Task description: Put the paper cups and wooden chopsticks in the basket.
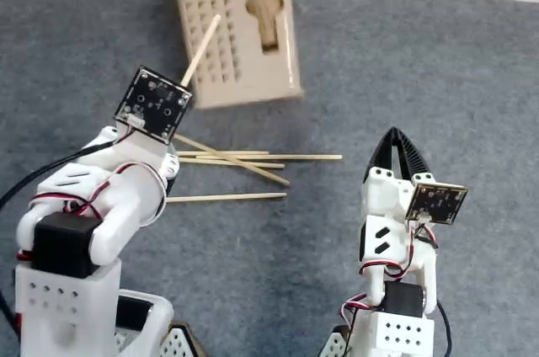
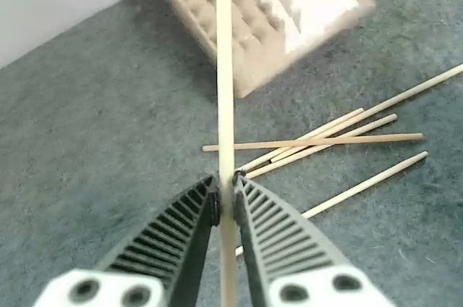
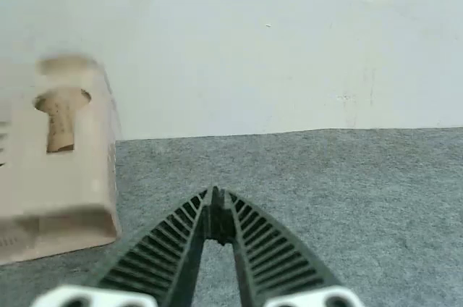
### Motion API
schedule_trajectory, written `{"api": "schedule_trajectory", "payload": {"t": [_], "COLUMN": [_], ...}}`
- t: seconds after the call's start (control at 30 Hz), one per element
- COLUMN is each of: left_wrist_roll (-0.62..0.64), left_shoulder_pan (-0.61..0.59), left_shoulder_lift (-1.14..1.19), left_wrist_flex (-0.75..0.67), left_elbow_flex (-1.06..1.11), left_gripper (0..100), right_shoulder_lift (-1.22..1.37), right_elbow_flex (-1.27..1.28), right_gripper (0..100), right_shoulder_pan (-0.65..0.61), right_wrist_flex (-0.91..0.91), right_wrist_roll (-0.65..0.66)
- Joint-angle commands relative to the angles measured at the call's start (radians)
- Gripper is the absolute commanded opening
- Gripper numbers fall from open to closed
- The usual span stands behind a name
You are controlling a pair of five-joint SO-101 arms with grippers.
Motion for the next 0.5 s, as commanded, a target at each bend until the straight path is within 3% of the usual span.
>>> {"api": "schedule_trajectory", "payload": {"t": [0.0,0.47], "left_wrist_roll": [0.011,0.074], "left_shoulder_pan": [0.022,0.021], "left_shoulder_lift": [0.002,0.001], "left_wrist_flex": [0.0,-0.009], "left_elbow_flex": [-0.024,-0.03], "left_gripper": [1,1], "right_shoulder_lift": [-0.012,-0.012], "right_elbow_flex": [0.048,0.047], "right_gripper": [0.6,0.6], "right_shoulder_pan": [-0.005,-0.005], "right_wrist_flex": [-0.022,-0.022], "right_wrist_roll": [0.014,0.015]}}
